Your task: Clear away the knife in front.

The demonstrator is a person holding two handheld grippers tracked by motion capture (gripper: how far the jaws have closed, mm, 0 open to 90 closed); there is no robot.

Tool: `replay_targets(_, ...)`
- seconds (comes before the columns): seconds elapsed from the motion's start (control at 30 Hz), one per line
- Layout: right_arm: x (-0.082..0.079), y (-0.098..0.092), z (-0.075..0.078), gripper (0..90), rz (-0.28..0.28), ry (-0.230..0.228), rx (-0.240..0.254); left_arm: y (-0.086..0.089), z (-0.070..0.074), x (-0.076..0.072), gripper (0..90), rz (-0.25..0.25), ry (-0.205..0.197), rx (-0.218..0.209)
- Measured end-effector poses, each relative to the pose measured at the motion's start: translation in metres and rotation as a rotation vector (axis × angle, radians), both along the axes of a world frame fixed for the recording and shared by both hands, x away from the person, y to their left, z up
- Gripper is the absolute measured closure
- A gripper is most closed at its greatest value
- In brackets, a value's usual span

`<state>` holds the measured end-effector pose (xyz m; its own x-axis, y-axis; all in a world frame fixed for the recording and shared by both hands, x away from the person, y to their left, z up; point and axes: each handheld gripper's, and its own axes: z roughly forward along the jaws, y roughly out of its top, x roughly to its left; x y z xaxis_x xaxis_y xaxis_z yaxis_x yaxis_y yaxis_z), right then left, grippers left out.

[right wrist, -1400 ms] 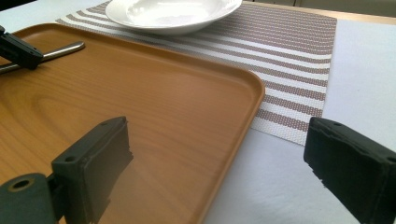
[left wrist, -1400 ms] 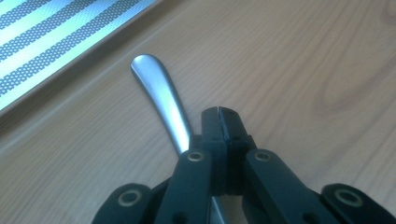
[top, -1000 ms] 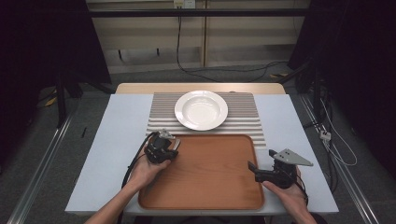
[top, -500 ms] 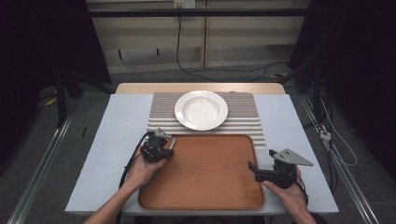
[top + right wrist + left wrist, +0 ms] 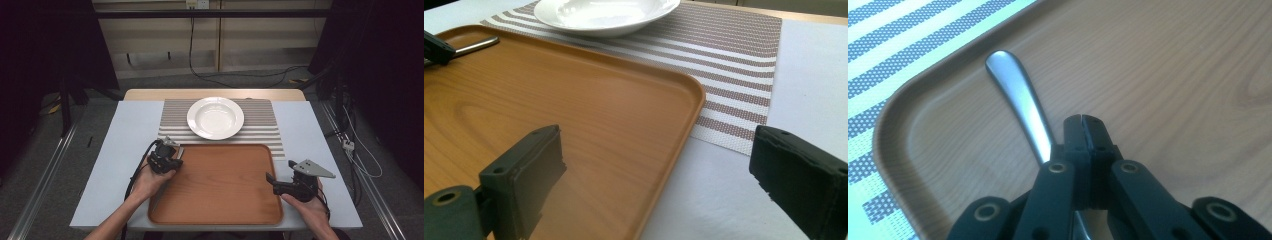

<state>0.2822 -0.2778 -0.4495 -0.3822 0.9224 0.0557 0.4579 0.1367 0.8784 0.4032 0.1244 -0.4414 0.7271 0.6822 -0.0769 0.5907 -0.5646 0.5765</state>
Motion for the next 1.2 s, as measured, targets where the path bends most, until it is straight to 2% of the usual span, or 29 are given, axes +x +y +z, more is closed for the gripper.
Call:
replay_targets(0.3,0.000,0.000,0.000,6.8,0.002,0.005,0.003,0.006,0.001,-0.001,89.7,0.019,-0.001,0.009)
replay_targets(0.4,0.000,0.000,0.000,6.9,0.002,0.001,0.003,0.007,0.000,-0.004,90.0,0.027,-0.007,0.011)
replay_targets(0.43,0.000,0.000,0.000,6.9,0.001,0.000,0.004,0.007,0.000,-0.006,90.0,0.043,-0.021,0.016)
replay_targets(0.6,0.000,0.000,0.000,6.9,0.004,-0.001,0.005,0.012,0.001,-0.008,90.0,0.037,-0.034,0.043)
replay_targets(0.67,0.000,0.000,0.000,7.0,0.001,-0.002,0.005,0.015,0.000,-0.009,90.0,0.050,-0.031,0.033)
replay_targets(0.73,0.000,0.000,0.001,7.1,-0.002,-0.006,0.009,0.018,0.001,-0.010,90.0,0.047,-0.036,0.044)
replay_targets(1.0,0.000,-0.001,0.000,7.1,0.000,-0.001,0.010,0.027,0.001,-0.010,90.0,0.065,-0.028,0.031)
replay_targets(1.07,0.000,-0.001,0.000,7.1,-0.002,0.001,0.009,0.028,0.002,-0.007,90.0,0.075,-0.015,0.028)
replay_targets(1.13,0.001,0.000,0.000,7.1,-0.002,0.002,0.011,0.029,0.003,-0.005,90.0,0.084,-0.020,0.023)
replay_targets(1.2,0.001,0.000,0.000,7.0,-0.002,0.002,0.012,0.030,0.004,-0.005,90.0,0.085,-0.017,0.005)
